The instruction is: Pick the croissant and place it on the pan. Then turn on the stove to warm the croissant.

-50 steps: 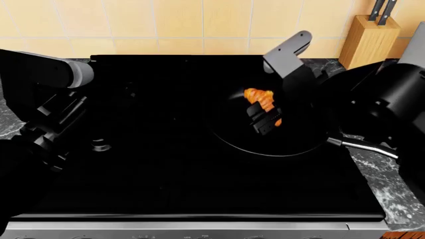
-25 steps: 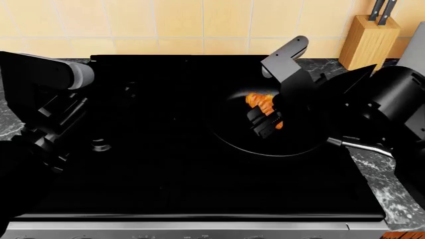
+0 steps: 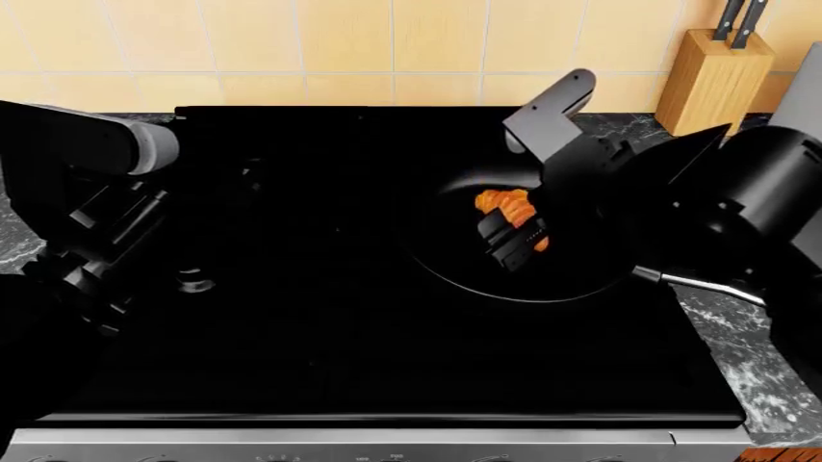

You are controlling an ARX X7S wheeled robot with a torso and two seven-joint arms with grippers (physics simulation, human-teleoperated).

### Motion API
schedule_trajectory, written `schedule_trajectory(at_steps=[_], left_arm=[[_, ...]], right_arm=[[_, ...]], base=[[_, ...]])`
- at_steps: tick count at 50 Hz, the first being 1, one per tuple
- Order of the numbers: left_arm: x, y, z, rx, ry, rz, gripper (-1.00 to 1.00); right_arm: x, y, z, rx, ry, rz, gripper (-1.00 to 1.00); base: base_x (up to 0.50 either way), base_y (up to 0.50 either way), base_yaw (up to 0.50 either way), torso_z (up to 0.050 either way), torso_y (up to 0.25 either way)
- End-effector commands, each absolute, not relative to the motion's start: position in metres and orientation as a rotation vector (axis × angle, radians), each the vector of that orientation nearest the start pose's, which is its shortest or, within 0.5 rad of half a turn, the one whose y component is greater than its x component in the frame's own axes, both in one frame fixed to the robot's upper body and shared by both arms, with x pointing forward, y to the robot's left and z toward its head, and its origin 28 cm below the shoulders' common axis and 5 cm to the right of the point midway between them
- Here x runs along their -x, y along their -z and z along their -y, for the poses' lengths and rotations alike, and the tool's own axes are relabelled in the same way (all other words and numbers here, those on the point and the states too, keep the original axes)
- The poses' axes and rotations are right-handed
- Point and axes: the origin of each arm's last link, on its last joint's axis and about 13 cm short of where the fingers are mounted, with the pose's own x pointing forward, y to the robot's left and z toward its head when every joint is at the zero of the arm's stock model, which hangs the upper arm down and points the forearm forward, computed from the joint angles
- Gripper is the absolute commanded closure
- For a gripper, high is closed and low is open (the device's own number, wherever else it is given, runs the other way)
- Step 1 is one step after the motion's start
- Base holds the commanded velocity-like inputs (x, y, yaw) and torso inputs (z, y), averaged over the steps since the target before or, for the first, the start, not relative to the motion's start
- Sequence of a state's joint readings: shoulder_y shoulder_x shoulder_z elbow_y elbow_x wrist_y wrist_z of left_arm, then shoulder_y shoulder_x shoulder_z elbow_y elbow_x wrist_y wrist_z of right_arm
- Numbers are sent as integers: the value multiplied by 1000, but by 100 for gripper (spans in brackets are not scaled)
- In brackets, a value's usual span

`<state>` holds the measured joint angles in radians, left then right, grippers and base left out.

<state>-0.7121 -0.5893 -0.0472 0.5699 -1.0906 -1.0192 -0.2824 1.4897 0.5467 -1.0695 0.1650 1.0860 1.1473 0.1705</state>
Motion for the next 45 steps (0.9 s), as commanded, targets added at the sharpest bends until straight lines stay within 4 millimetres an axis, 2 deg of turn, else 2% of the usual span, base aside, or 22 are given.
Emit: schedule_trajectory(at_steps=[1, 23, 32, 45], left_arm=[[-241, -250, -263, 22, 332, 119, -100], [-239, -249, -263, 30, 327, 125, -100], [-236, -251, -263, 15, 314, 142, -100], [-232, -254, -262, 16, 319, 163, -100]], right_arm=[[-334, -272, 122, 539, -368, -495, -100], [-306, -297, 120, 467, -376, -361, -100], [-285, -302, 122, 448, -368, -277, -100], [-267, -304, 122, 390, -357, -196, -100]], base=[[0, 0, 0, 0, 0], [0, 0, 0, 0, 0], [0, 0, 0, 0, 0], [0, 0, 0, 0, 0]])
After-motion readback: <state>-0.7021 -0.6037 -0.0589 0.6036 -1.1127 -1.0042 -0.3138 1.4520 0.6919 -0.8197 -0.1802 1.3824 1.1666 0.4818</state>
